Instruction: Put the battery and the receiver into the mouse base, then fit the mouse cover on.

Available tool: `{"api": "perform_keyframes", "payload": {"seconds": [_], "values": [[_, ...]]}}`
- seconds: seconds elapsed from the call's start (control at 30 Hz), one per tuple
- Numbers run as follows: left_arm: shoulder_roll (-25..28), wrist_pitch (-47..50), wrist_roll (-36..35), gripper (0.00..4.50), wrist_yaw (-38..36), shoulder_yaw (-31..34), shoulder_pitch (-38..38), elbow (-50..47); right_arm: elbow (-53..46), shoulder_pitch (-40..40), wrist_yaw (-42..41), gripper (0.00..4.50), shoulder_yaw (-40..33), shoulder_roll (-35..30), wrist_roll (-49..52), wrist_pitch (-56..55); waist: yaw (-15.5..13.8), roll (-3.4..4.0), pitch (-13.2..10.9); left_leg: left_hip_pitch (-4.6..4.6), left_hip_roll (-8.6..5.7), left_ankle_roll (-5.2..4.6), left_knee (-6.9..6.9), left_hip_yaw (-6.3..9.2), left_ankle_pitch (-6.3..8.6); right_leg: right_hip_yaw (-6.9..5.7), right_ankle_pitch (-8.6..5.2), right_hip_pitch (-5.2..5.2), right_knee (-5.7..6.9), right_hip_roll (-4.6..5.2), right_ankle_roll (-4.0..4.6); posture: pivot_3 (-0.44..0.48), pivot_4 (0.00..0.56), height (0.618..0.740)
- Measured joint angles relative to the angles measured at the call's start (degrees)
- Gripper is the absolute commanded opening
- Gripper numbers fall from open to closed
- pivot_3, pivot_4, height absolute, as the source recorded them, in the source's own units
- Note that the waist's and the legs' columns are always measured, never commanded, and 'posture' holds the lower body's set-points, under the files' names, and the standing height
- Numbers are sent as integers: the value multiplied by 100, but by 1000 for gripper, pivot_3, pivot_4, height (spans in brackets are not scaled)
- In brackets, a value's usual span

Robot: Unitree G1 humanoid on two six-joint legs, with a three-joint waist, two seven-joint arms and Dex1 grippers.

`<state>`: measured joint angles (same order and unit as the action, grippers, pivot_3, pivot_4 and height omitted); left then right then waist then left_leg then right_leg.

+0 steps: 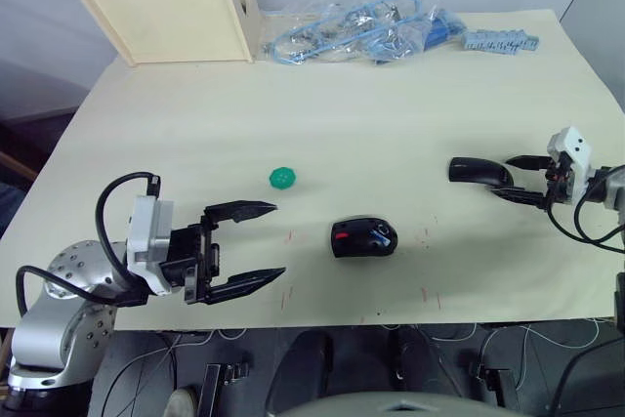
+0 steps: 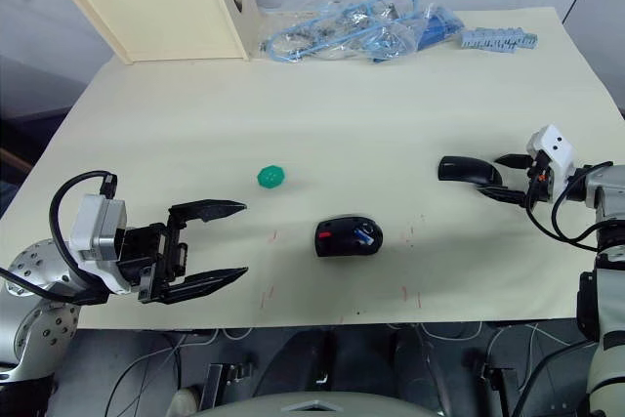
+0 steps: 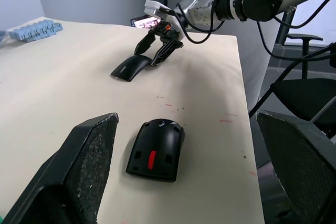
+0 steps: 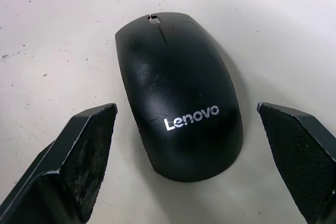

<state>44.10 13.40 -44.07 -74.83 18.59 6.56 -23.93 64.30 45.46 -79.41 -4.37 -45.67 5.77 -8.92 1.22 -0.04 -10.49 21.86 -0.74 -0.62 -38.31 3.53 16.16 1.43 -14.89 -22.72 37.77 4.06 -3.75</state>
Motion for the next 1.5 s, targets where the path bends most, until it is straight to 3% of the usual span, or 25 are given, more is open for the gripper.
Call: {"api": "perform_keyframes", "payload": {"seconds": [1.27,1.37,1.43,1.5], "values": [[-103,-508,243,4484,-248,-103,135,327,87,77,4,4500,-18,196,21,-165,111,0,0,-5,1,-1,-1,0,0,2,0,0,11,-1,0,0,150,740],[-103,-508,259,4500,-243,-116,133,327,128,83,12,3594,-18,199,22,-176,110,0,0,-5,1,-1,-1,0,0,3,0,0,10,0,0,0,150,740],[-103,-510,286,4500,-245,-116,121,327,170,83,25,2618,-18,198,18,-196,111,0,0,-5,1,-1,-1,0,0,3,0,0,11,0,0,0,150,740],[-103,-514,312,4500,-248,-116,94,327,197,83,46,2618,-18,198,15,-244,111,0,0,-5,1,-1,-1,0,0,3,0,0,11,0,0,0,150,740]]}}
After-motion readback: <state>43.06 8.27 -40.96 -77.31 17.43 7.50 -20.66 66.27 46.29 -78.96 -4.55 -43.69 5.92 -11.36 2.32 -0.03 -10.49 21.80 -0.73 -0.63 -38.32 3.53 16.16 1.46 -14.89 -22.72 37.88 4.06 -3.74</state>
